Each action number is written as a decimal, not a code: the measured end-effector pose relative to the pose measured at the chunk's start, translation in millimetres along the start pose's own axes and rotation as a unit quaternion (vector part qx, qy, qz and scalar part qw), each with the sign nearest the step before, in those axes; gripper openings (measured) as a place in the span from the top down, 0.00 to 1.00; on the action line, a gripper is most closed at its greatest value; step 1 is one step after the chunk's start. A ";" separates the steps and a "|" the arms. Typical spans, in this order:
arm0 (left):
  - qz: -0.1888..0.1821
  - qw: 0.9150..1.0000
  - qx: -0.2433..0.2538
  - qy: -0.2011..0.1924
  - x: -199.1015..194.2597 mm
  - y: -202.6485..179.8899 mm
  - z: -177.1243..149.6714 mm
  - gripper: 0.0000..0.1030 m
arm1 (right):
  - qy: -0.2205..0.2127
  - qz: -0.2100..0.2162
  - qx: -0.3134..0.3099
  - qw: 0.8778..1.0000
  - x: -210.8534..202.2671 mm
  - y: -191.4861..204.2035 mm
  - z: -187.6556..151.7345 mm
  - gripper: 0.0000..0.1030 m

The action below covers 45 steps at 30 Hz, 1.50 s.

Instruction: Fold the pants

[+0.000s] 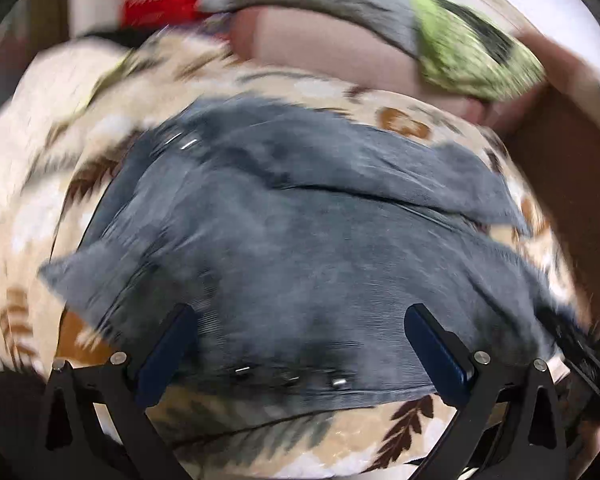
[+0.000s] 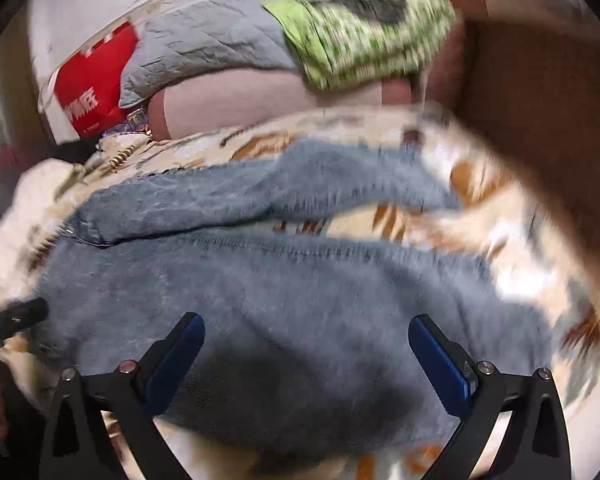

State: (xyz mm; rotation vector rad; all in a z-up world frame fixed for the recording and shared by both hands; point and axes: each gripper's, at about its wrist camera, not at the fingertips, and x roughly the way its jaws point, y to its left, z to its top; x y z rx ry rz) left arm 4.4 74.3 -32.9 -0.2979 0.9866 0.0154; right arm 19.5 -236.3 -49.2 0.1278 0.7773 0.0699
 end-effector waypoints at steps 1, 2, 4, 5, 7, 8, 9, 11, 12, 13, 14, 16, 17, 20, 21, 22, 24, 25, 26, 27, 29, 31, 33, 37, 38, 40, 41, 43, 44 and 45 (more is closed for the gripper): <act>-0.002 0.999 -0.033 0.004 -0.5 16.6 0.3 0.00 | 0.011 0.025 0.023 0.999 -4.0 -7.7 -2.3 0.00; -0.003 0.997 -0.076 0.007 -1.5 38.9 -0.3 0.00 | 0.021 0.051 0.047 0.997 -8.7 -16.4 -6.1 0.00; 0.013 0.991 -0.136 0.002 -3.0 75.1 -4.4 0.00 | 0.046 0.092 0.108 0.989 -19.4 -42.3 -19.1 0.00; 0.025 0.988 -0.153 0.004 -2.0 89.3 -6.0 0.00 | 0.060 0.102 0.140 0.983 -22.6 -57.2 -25.7 0.00; 0.038 0.984 -0.171 0.013 2.5 106.6 -8.4 0.00 | 0.083 0.106 0.198 0.971 -25.6 -86.6 -36.6 0.00; 0.034 0.982 -0.182 0.016 5.4 114.1 -8.8 0.00 | 0.093 0.105 0.241 0.960 -26.2 -107.5 -42.4 0.00; 0.029 0.981 -0.189 0.015 6.8 117.3 -8.9 0.00 | 0.096 0.105 0.262 0.955 -26.1 -118.0 -45.0 0.00; 0.023 0.979 -0.203 0.014 11.4 121.4 -8.1 0.00 | 0.099 0.110 0.320 0.936 -22.3 -146.5 -51.9 0.03; 0.020 0.979 -0.202 0.014 13.6 121.3 -7.9 0.00 | 0.099 0.109 0.332 0.932 -20.1 -152.4 -50.9 0.03; 0.018 0.979 -0.201 0.014 15.9 122.4 -7.1 0.00 | 0.097 0.100 0.339 0.930 -17.6 -158.2 -48.8 0.03; 0.020 0.980 -0.198 0.012 18.1 122.6 -7.0 0.00 | 0.093 0.089 0.341 0.931 -15.8 -161.1 -46.7 0.03; 0.017 0.981 -0.195 0.009 20.1 123.6 -5.3 0.00 | 0.091 0.064 0.363 0.925 -8.8 -173.1 -45.5 0.04; 0.011 0.980 -0.197 0.009 20.3 125.8 -5.0 0.00 | 0.088 0.068 0.373 0.921 -3.9 -178.4 -46.2 0.05; -0.013 0.976 -0.215 0.005 19.3 135.9 -4.9 0.00 | 0.076 0.069 0.371 0.923 -1.3 -182.5 -44.7 0.10; -0.021 0.975 -0.223 0.002 20.0 139.3 -5.8 0.00 | 0.070 0.061 0.360 0.928 -4.0 -180.2 -42.1 0.21; -0.030 0.973 -0.228 -0.004 20.2 141.9 -8.0 0.00 | 0.068 0.050 0.350 0.933 -5.1 -178.9 -40.5 0.26; -0.033 0.975 -0.220 -0.009 19.2 140.6 -10.5 0.00 | 0.067 0.053 0.350 0.933 -3.8 -181.9 -40.1 0.32; -0.031 0.976 -0.215 -0.007 18.4 139.5 -11.3 0.00 | 0.065 0.053 0.349 0.933 -2.2 -184.1 -40.1 0.32; -0.029 0.977 -0.213 -0.007 17.8 137.8 -11.9 0.00 | 0.062 0.054 0.349 0.933 -1.7 -184.8 -39.5 0.32; -0.029 0.977 -0.213 -0.007 17.2 137.6 -12.1 0.00 | 0.060 0.053 0.346 0.935 -2.0 -184.3 -37.9 0.32; -0.033 0.975 -0.220 -0.009 12.3 139.3 -11.5 0.02 | 0.058 0.051 0.337 0.938 0.9 -182.3 -37.1 0.33; -0.009 0.976 -0.215 -0.017 7.6 138.0 -8.7 0.46 | 0.059 0.051 0.328 0.941 1.9 -180.5 -35.8 0.39; 0.002 0.979 -0.205 -0.006 9.8 137.2 -1.5 0.90 | 0.065 0.053 0.325 0.942 3.8 -180.7 -34.4 0.54; 0.021 0.978 -0.205 -0.040 -6.5 136.3 5.2 0.93 | 0.077 0.061 0.301 0.949 6.9 -179.3 -24.0 0.75; 0.028 0.978 -0.200 -0.054 -13.3 133.4 5.7 0.93 | 0.076 0.057 0.291 0.952 5.2 -178.1 -20.2 0.77; 0.047 0.976 -0.185 -0.105 -39.9 123.7 6.1 0.93 | 0.065 0.048 0.268 0.960 -3.7 -175.5 -6.4 0.79; 0.049 0.974 -0.186 -0.121 -50.6 121.9 4.3 0.93 | 0.053 0.043 0.256 0.964 -10.6 -173.6 3.0 0.79; 0.052 0.970 -0.190 -0.141 -68.1 116.9 -4.8 0.93 | 0.030 0.027 0.230 0.972 -28.6 -168.4 17.2 0.79; 0.055 0.970 -0.188 -0.141 -70.2 115.1 -9.8 0.92 | 0.021 0.013 0.214 0.976 -35.3 -165.1 21.6 0.79; 0.061 0.974 -0.179 -0.127 -64.9 111.9 -15.1 0.92 | 0.018 -0.007 0.198 0.980 -38.2 -162.8 21.9 0.78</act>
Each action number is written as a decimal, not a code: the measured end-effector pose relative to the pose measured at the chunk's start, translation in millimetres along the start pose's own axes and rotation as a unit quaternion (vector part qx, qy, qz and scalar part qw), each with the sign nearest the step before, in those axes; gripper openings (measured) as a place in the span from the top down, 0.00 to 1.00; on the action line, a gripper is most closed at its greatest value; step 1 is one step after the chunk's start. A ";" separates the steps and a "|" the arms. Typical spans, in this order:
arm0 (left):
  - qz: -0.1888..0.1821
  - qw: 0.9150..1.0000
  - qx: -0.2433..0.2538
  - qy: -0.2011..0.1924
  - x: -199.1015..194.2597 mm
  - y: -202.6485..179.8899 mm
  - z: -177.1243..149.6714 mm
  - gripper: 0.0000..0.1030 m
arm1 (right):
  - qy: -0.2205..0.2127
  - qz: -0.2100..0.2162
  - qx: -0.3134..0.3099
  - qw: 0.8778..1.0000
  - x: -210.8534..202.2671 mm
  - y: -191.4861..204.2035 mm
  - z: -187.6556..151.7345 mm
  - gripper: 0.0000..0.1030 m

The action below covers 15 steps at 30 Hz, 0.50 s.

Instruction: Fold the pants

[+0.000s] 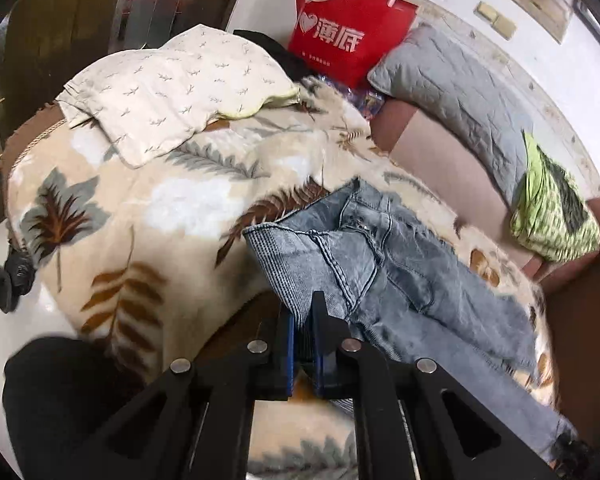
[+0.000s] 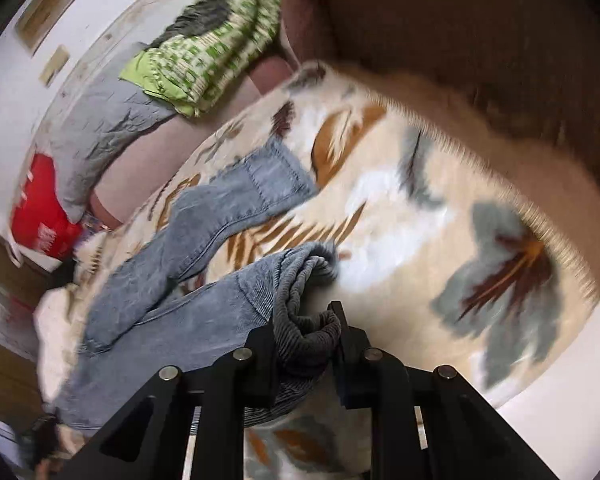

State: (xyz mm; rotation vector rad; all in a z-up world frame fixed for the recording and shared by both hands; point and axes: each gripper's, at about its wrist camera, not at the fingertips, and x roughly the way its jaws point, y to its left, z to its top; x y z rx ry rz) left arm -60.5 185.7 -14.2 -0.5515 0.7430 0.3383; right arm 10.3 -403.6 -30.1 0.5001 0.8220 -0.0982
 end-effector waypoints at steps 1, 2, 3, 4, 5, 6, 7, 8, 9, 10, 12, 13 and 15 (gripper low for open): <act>0.006 1.000 0.012 0.024 9.9 -1.1 -6.8 0.91 | 0.012 -0.018 -0.009 1.000 5.6 -2.8 -2.7 0.73; 0.014 0.998 0.006 0.061 24.2 5.8 -16.7 0.88 | 0.044 -0.038 -0.010 0.998 19.7 -9.7 -6.7 0.50; 0.028 0.996 -0.002 0.086 33.8 11.8 -21.4 0.88 | 0.087 -0.058 -0.004 0.994 35.9 -18.0 -11.0 0.27; 0.036 0.994 -0.006 0.102 38.8 16.0 -23.2 0.87 | 0.137 -0.074 0.014 0.988 52.8 -30.5 -18.1 0.27; 0.038 0.994 -0.014 0.102 34.4 20.4 -23.3 0.84 | 0.137 -0.062 0.024 0.988 51.9 -37.1 -20.4 0.28; 0.044 0.995 -0.012 0.088 26.5 19.7 -20.0 0.81 | 0.123 -0.054 0.024 0.991 42.5 -38.3 -18.0 0.28; 0.055 0.996 0.000 0.069 17.2 15.8 -16.0 0.76 | 0.110 -0.059 0.025 0.992 30.4 -39.5 -11.9 0.28; 0.062 0.997 0.018 0.036 2.8 7.4 -9.6 0.64 | 0.094 -0.056 0.029 0.994 21.2 -40.9 -6.0 0.27; 0.061 0.998 0.033 0.010 -8.6 -1.1 -4.9 0.54 | 0.075 -0.049 0.035 0.995 11.9 -42.6 2.1 0.25; 0.058 0.997 0.047 -0.014 -17.2 -9.8 0.0 0.36 | 0.061 -0.035 0.041 0.997 6.5 -43.3 13.6 0.24; 0.035 0.993 0.092 -0.061 -31.4 -36.8 5.8 0.29 | 0.064 0.011 0.046 0.997 11.6 -39.2 33.3 0.24; 0.022 0.991 0.115 -0.071 -31.8 -47.8 7.0 0.28 | 0.075 0.048 0.049 0.995 23.0 -34.8 44.7 0.24; -0.005 0.982 0.180 -0.051 -15.7 -74.8 3.2 0.26 | 0.105 0.070 0.045 0.991 49.1 -26.1 58.8 0.24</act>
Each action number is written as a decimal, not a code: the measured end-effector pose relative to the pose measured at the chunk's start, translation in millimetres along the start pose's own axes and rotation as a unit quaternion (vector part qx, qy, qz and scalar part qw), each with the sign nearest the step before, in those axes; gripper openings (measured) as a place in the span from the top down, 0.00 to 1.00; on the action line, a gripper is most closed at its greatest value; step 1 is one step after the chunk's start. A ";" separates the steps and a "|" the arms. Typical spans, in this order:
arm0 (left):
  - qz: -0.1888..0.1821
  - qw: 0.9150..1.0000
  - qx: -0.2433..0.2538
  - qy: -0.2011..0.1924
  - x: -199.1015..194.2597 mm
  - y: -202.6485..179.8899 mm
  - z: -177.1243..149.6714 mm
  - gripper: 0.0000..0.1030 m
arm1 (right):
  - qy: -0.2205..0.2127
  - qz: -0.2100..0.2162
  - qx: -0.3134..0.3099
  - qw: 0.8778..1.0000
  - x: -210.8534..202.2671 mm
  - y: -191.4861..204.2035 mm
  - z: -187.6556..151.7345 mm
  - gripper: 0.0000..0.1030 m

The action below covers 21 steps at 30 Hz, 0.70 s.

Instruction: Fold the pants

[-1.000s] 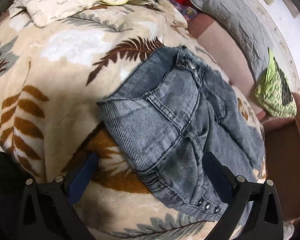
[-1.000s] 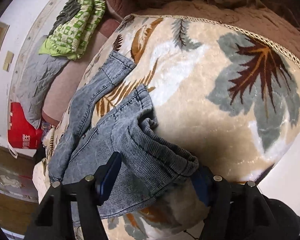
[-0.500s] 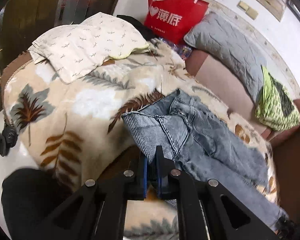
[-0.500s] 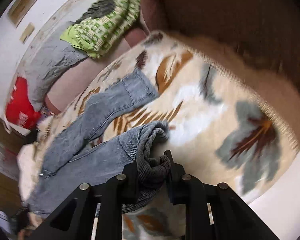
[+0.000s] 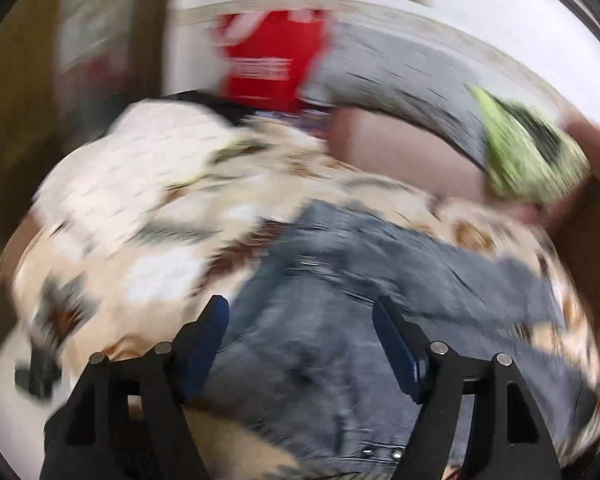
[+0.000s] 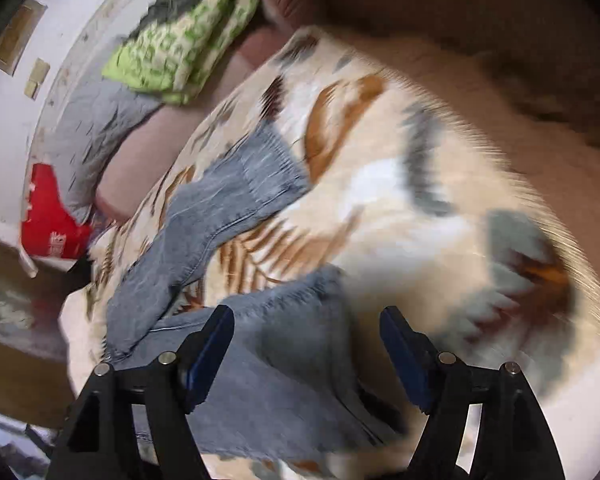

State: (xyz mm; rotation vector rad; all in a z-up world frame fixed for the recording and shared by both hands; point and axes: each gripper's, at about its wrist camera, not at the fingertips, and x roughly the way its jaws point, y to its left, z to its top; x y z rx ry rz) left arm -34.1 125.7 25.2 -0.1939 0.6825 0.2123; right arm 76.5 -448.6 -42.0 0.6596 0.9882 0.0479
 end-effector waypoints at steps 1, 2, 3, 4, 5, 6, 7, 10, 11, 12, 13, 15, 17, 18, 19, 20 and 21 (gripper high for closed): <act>-0.012 1.000 0.018 0.014 9.1 -8.2 -1.3 0.26 | 0.021 -0.007 -0.010 1.000 15.2 3.6 8.9 0.24; -0.020 0.999 0.035 0.033 22.1 -15.6 -5.1 0.26 | 0.045 -0.023 -0.025 0.998 32.6 7.7 16.1 0.25; -0.021 0.997 0.049 0.050 33.5 -21.0 -11.4 0.26 | 0.059 -0.037 -0.035 0.997 43.2 9.0 18.7 0.27; -0.020 0.995 0.063 0.069 46.8 -25.1 -18.5 0.26 | 0.075 -0.055 -0.045 0.995 56.4 9.2 19.6 0.31; -0.011 0.993 0.076 0.092 61.4 -28.8 -28.6 0.26 | 0.087 -0.066 -0.054 0.993 66.0 8.7 18.8 0.41; -0.004 0.990 0.085 0.113 73.4 -28.6 -37.4 0.26 | 0.085 -0.078 -0.069 0.991 68.4 10.3 17.4 0.55; -0.001 0.988 0.091 0.128 85.1 -28.5 -41.3 0.26 | 0.084 -0.094 -0.094 0.988 68.4 17.3 16.6 0.69; 0.011 0.987 0.113 0.110 91.2 -25.8 -58.2 0.19 | 0.078 -0.128 -0.153 0.977 62.5 39.3 12.7 0.82; 0.019 0.987 0.118 0.110 92.1 -26.3 -59.8 0.15 | 0.071 -0.142 -0.172 0.972 60.3 46.5 11.8 0.82; 0.018 0.987 0.112 0.112 93.3 -24.0 -60.1 0.15 | 0.049 -0.160 -0.191 0.967 53.6 57.4 12.6 0.82; 0.013 0.988 0.103 0.113 92.9 -20.9 -60.0 0.13 | 0.034 -0.169 -0.197 0.965 48.6 60.9 16.6 0.82; 0.006 0.989 0.091 0.114 93.3 -17.7 -60.4 0.11 | -0.022 -0.201 -0.225 0.953 37.7 78.7 20.9 0.90; 0.009 0.990 0.094 0.107 93.0 -20.7 -62.1 0.10 | -0.045 -0.224 -0.232 0.946 40.3 83.1 23.9 0.91; 0.010 0.990 0.095 0.104 92.8 -21.4 -62.8 0.09 | -0.046 -0.241 -0.237 0.940 48.5 83.3 24.4 0.91; 0.011 0.990 0.094 0.103 92.7 -21.8 -63.2 0.09 | -0.037 -0.245 -0.233 0.940 60.1 77.3 22.8 0.89; 0.011 0.990 0.094 0.104 94.4 -21.7 -61.9 0.09 | -0.012 -0.234 -0.220 0.947 75.4 66.7 22.8 0.89; 0.009 0.990 0.094 0.105 93.4 -21.0 -62.4 0.09 | 0.011 -0.234 -0.201 0.951 83.3 55.0 19.9 0.89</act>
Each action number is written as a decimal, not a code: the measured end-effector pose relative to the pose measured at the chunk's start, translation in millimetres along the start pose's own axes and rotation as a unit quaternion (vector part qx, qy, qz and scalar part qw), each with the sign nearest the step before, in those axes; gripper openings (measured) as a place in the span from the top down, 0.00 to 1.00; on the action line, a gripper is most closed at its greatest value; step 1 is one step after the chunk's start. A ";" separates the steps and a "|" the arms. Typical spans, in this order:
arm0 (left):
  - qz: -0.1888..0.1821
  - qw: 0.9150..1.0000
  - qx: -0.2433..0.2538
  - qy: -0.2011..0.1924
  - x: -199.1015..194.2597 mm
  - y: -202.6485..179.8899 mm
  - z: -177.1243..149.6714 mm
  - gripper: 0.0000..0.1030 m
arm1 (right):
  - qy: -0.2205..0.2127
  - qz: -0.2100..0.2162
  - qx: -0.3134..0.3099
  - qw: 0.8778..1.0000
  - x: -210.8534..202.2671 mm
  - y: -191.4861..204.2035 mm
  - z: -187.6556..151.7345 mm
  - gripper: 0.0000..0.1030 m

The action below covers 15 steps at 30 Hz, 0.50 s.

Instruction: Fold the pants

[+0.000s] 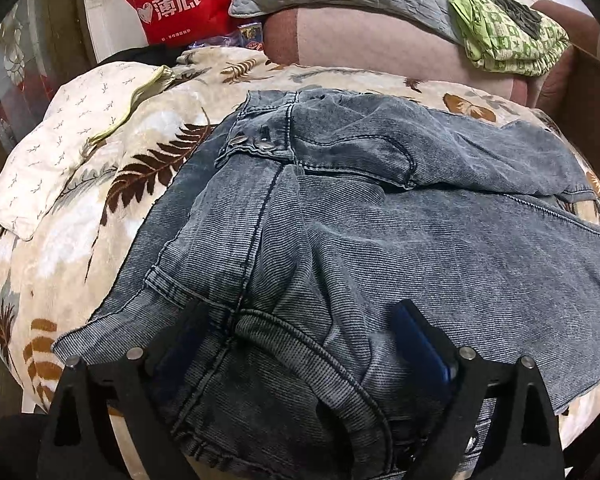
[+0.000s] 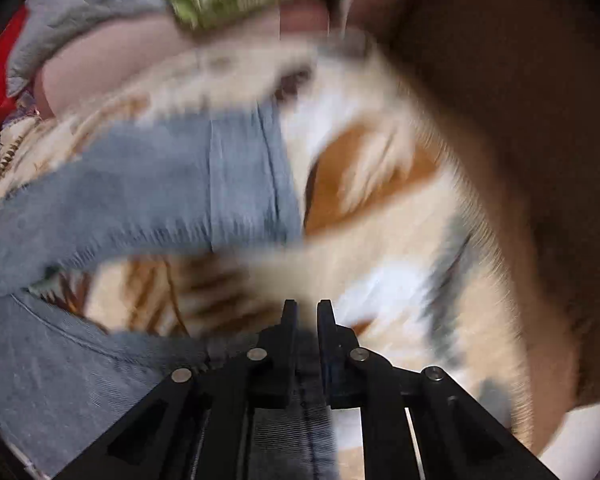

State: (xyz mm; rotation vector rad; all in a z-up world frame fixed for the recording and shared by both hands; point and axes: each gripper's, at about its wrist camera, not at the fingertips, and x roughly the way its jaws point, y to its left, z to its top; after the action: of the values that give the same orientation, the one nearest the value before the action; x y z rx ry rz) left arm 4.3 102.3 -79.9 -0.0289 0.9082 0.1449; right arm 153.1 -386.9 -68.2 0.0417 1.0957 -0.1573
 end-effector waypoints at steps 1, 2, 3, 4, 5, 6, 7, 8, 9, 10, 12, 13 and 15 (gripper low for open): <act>-0.002 1.000 0.001 0.001 -0.9 0.0 -0.3 0.09 | -0.013 0.009 0.021 1.000 -3.3 -4.3 -6.7 0.88; -0.003 1.000 0.001 0.003 -0.3 1.1 0.5 0.09 | -0.029 0.014 0.030 0.999 -12.5 -6.2 -12.4 0.88; -0.002 1.000 0.001 0.004 -0.6 1.1 1.8 0.09 | -0.043 0.018 0.038 0.998 -26.3 -8.5 -19.9 0.88; 0.000 1.000 0.000 0.004 -0.6 1.1 4.1 0.09 | -0.061 0.040 0.048 0.996 -45.0 -9.9 -30.2 0.87; -0.002 1.000 -0.002 -0.002 -4.4 0.9 6.3 0.09 | -0.069 0.060 0.052 0.994 -56.1 -8.7 -37.0 0.82; -0.005 1.000 -0.003 -0.010 -8.9 0.4 7.8 0.09 | -0.068 0.085 0.049 0.993 -68.7 -5.2 -47.8 0.68; -0.009 1.000 -0.005 -0.019 -13.8 0.2 9.1 0.09 | -0.065 0.097 0.045 0.992 -75.4 -4.0 -54.6 0.56; -0.013 0.999 -0.008 -0.031 -19.1 0.7 10.8 0.09 | -0.064 0.105 0.044 0.991 -76.8 -2.0 -61.4 0.26; -0.018 0.999 -0.014 -0.039 -22.5 1.7 12.0 0.09 | -0.061 0.108 0.042 0.991 -73.8 -1.5 -69.5 0.12; -0.023 0.999 -0.020 -0.034 -20.4 3.0 12.4 0.09 | -0.042 0.103 0.037 0.993 -61.0 -3.9 -75.5 0.12; -0.037 0.998 -0.033 0.038 5.0 7.2 10.2 0.09 | 0.035 0.091 0.044 0.994 -20.1 -7.1 -81.9 0.12; -0.030 0.998 -0.028 0.052 11.1 8.4 9.2 0.09 | 0.039 0.093 0.054 0.993 -16.0 -10.2 -83.0 0.13; -0.026 0.999 -0.012 0.032 1.8 7.1 14.1 0.09 | 0.002 0.110 0.052 0.993 -40.8 -9.9 -71.7 0.19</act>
State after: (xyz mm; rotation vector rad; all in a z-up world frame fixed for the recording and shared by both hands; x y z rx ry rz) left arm 15.5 110.7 -72.4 -0.0792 0.9678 0.1063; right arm 70.1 -384.3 -64.4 0.2544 1.0789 -0.0164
